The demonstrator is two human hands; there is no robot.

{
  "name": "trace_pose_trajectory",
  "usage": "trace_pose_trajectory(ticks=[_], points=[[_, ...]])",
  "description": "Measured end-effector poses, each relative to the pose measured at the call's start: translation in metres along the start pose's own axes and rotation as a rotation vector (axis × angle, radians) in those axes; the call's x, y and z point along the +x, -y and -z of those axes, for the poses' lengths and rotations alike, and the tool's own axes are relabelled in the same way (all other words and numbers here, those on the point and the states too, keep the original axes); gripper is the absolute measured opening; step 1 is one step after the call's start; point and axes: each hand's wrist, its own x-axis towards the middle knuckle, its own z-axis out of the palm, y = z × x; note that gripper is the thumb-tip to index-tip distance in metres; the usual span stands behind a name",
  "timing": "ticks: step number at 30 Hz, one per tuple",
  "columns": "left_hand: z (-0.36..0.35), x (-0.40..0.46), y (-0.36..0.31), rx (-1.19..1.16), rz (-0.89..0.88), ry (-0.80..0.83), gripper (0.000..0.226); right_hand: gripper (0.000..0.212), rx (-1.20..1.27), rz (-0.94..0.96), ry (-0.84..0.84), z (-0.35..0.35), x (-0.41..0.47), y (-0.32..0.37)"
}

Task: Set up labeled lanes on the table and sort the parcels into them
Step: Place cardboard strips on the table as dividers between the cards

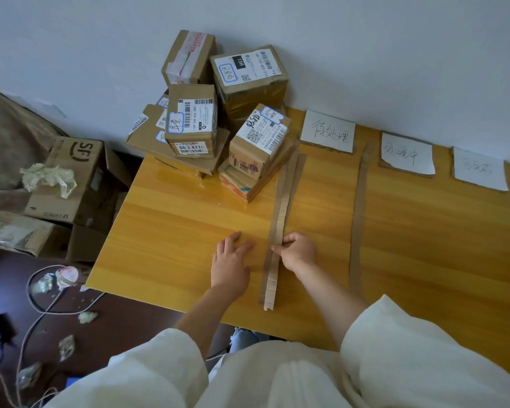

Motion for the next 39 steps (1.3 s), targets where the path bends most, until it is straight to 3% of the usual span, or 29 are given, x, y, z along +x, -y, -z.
trace_pose_trajectory(ticks=[13,19,29,39], points=[[0.002,-0.002,0.002,0.021,-0.024,0.012,0.060,0.012,0.182,0.128,-0.092,0.040,-0.024,-0.016],[0.006,-0.001,-0.014,-0.167,0.013,-0.067,0.049,0.009,0.293,0.171,-0.196,0.085,-0.034,-0.034],[-0.011,-0.014,-0.106,-0.194,-0.230,-0.087,0.044,0.009,0.444,0.165,-0.304,0.158,-0.030,-0.091],[-0.067,-0.018,-0.212,-0.066,-0.319,0.085,0.048,0.010,0.514,0.136,-0.346,0.250,0.000,-0.172]])
